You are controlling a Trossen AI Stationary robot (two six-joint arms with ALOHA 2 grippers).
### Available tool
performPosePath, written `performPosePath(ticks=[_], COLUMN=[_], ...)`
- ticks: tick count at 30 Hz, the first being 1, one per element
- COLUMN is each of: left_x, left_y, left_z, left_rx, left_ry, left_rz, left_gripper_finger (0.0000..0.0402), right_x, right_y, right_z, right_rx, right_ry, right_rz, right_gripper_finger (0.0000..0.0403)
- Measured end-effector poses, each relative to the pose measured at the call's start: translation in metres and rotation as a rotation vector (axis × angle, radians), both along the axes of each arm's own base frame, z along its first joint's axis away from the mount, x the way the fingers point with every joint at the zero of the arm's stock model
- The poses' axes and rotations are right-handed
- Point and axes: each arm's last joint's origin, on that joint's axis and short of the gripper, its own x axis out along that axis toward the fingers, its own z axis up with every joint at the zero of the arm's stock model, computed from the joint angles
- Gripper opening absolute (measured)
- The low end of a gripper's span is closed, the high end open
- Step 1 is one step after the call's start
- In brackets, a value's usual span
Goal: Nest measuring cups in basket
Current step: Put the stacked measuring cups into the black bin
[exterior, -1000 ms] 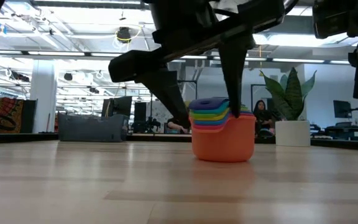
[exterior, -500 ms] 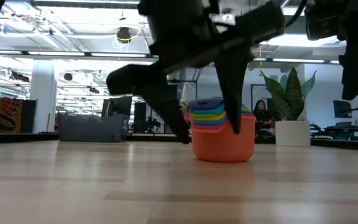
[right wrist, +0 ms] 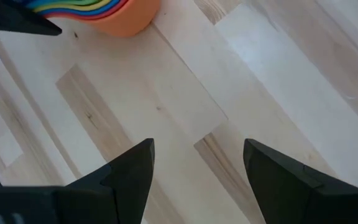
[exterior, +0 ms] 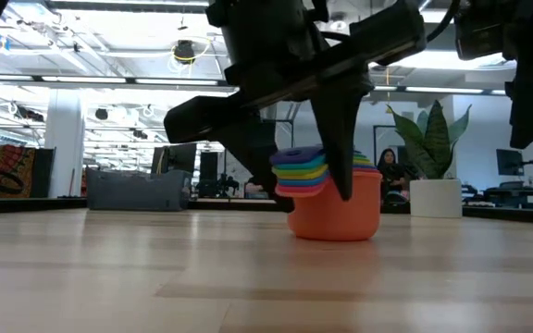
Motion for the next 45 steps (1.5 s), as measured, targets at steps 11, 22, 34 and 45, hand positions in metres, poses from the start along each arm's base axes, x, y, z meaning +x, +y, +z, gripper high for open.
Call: performPosePath(ticks=[11,22,34,45], left_x=[0.0010,0.0020,0.0020,0.0021], left_y=[0.0029,0.0058,0.0059,0.0063], left_z=[-0.0001,0.0000,0.0000,0.0001], left_rx=[0.001,0.007,0.004,0.009], left_ry=[0.004,0.001,0.000,-0.007], left_rz=[-0.005,0.005,0.011,0.035], left_gripper_finger=[0.0136,0.0126,0.0125,0.0125], right_x=[0.0000,-0.0001,-0.0001,-0.0003], right_y=[0.0001,0.0001,0.0001,0.0005], right_z=[0.0000,0.0000,0.0000,-0.0001], right_rx=[0.000,0.000,0.000,0.014], right_ry=[0.000,0.000,0.000,0.009], right_rz=[0.000,0.001,0.001,0.007], right_gripper_finger=[0.0270,0.0270,0.0270,0.0270])
